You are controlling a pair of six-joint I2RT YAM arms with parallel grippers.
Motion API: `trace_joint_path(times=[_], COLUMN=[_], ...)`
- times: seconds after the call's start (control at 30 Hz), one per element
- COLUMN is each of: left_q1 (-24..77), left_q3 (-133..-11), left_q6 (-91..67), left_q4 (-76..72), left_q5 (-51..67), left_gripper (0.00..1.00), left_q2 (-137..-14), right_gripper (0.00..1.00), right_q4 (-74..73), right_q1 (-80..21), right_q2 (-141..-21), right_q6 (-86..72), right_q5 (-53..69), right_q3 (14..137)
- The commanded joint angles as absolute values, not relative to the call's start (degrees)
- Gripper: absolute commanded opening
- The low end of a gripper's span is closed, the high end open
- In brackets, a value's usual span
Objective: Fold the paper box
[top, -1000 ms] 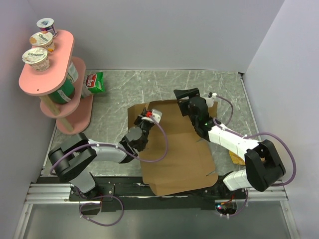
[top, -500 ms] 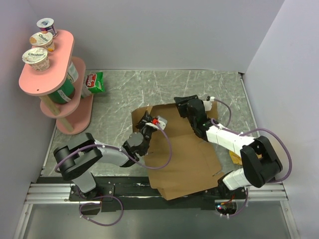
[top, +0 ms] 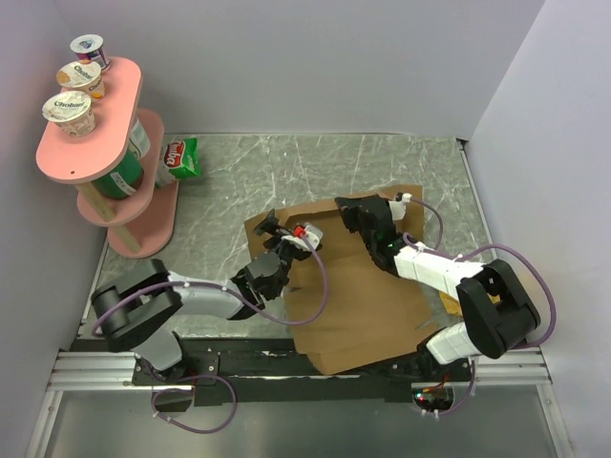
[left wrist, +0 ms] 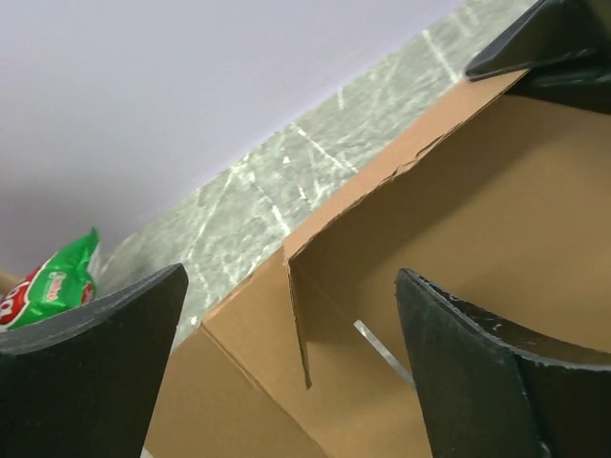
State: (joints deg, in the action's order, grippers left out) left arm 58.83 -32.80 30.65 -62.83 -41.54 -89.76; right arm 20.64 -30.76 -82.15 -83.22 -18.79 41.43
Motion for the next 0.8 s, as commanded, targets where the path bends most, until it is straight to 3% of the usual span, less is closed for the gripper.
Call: trace_joint_path(times=[0.0, 0.03, 0.13, 0.17, 0.23, 0.33, 0.53, 0.67, 0.77], left_q1=[59.68, 59.68, 58.72, 57.58, 53.27, 50.01, 49.39, 49.22, 49.22], left_q3=[-34.36, -34.54, -36.47, -37.61, -41.39, -41.66, -33.67, -30.5, -31.02], left_q6=[23.74, 20.86, 11.83, 8.21, -3.7, -14.19, -30.73, -36.2, -39.11], left_q4=[-53.9, -48.05, -33.39, -27.31, -15.89, -9.95, -7.73, -10.46, -13.26], left_q5=[-37.19, -36.57, -33.85, -26.36, -22.42, -20.39, -18.73, -15.56, -13.36], left_gripper=[0.96, 0.96, 0.96, 0.96, 0.96, 0.98, 0.91, 0.8, 0.78], left_q2=[-81.76, -77.91, -68.69, -66.38, -61.55, -56.36, -52.38, -57.64, -63.36], right_gripper=[0.09, 0.0, 0.0, 0.0, 0.0, 0.0, 0.0, 0.0, 0.0], right_q4=[28.28, 29.95, 35.41, 37.6, 41.02, 53.67, 61.18, 58.54, 54.42], right_q1=[-30.5, -30.5, -30.24, -30.15, -30.15, -30.23, -30.15, -30.23, -30.41], right_q2=[-81.56, -81.91, -82.61, -82.7, -83.23, -85.69, -89.21, -87.63, -84.91], right_q6=[-84.02, -84.11, -82.71, -82.27, -81.04, -77.52, -76.11, -74.8, -73.92], right_q5=[-21.27, -21.44, -21.97, -22.32, -23.64, -24.61, -24.96, -25.75, -27.15], right_q3=[39.91, 39.64, 39.2, 39.2, 39.03, 37.18, 36.47, 35.95, 35.16])
